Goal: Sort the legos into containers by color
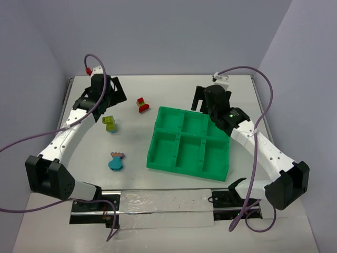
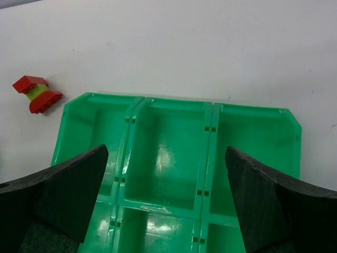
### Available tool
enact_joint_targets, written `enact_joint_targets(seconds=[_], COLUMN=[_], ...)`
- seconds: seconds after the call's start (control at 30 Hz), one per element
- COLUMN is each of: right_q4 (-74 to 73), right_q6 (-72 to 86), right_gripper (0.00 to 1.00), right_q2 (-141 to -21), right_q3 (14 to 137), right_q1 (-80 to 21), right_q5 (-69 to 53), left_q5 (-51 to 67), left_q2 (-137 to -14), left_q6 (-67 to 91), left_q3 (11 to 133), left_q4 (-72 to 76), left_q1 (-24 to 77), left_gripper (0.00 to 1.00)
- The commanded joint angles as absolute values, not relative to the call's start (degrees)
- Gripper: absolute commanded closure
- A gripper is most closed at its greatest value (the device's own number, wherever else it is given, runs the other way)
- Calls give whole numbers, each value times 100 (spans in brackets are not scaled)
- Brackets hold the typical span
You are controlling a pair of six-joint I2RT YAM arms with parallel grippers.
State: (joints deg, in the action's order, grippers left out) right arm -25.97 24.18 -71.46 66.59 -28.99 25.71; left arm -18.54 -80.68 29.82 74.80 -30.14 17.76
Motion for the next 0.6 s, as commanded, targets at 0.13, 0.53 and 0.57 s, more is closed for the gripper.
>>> enact_joint_targets(seconds=[0.13, 0.53, 0.57], right_q4=[-2527, -2263, -2241], right_q6=[2422, 2023, 2008], right_gripper=[0, 0, 0], right_q2=[-7024, -6834, -6843], right_q3=[6596, 6358, 6370], right_q1=[-2892, -2892, -2892], right_q5=[2598, 2175, 2148], left_q5=[-2966, -3145, -3122], left_q2=[-8908, -10974, -11196], left_q6=[3377, 4965, 5132], left_q3=[8728, 11057, 11265], left_q4=[-3757, -5273, -5391], left_q1=[2538, 2770, 2788], left_gripper=[1, 6, 7])
